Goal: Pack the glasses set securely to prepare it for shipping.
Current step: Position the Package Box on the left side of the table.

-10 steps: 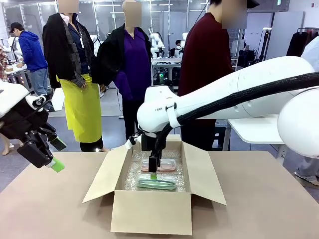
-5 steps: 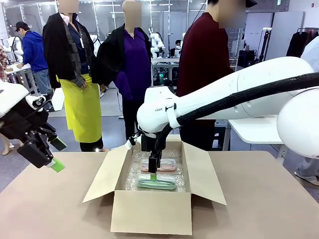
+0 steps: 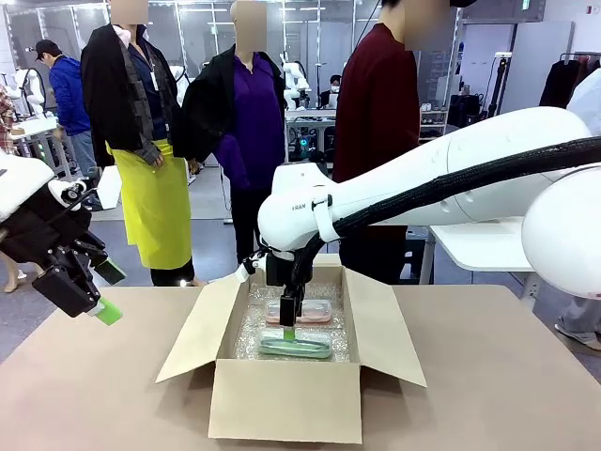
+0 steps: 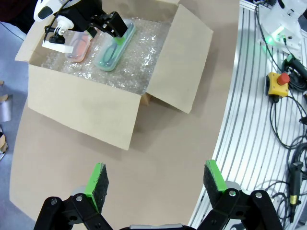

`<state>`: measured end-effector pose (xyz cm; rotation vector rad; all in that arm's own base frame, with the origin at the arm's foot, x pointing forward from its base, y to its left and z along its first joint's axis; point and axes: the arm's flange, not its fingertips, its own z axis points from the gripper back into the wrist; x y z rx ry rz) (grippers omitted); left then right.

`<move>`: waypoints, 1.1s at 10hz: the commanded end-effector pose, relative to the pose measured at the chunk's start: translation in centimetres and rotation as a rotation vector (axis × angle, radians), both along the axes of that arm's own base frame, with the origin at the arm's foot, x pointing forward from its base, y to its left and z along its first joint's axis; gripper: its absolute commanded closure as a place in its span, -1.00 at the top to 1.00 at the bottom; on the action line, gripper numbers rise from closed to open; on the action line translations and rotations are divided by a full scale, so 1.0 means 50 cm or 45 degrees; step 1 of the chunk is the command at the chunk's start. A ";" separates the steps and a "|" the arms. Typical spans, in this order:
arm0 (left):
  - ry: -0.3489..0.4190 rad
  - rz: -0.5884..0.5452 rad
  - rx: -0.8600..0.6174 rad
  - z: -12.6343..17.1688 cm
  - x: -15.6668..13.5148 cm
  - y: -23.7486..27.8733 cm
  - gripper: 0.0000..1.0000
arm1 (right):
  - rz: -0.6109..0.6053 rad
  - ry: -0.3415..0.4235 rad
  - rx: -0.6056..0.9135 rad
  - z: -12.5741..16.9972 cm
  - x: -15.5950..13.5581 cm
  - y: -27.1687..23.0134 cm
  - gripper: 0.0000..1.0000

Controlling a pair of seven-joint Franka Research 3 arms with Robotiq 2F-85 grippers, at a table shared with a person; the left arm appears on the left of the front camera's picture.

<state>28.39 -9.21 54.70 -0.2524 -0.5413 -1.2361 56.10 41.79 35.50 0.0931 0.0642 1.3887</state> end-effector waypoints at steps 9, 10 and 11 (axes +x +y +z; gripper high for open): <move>0.400 0.108 -0.423 -0.004 0.193 0.094 1.00 | -0.008 -0.070 0.157 0.259 -0.091 -0.119 1.00; 0.426 0.204 -0.508 -0.042 0.230 0.124 1.00 | 0.000 -0.093 0.161 0.292 -0.116 -0.169 1.00; 0.494 0.282 -0.594 -0.078 0.258 0.145 1.00 | -0.014 -0.120 0.183 0.318 -0.140 -0.220 1.00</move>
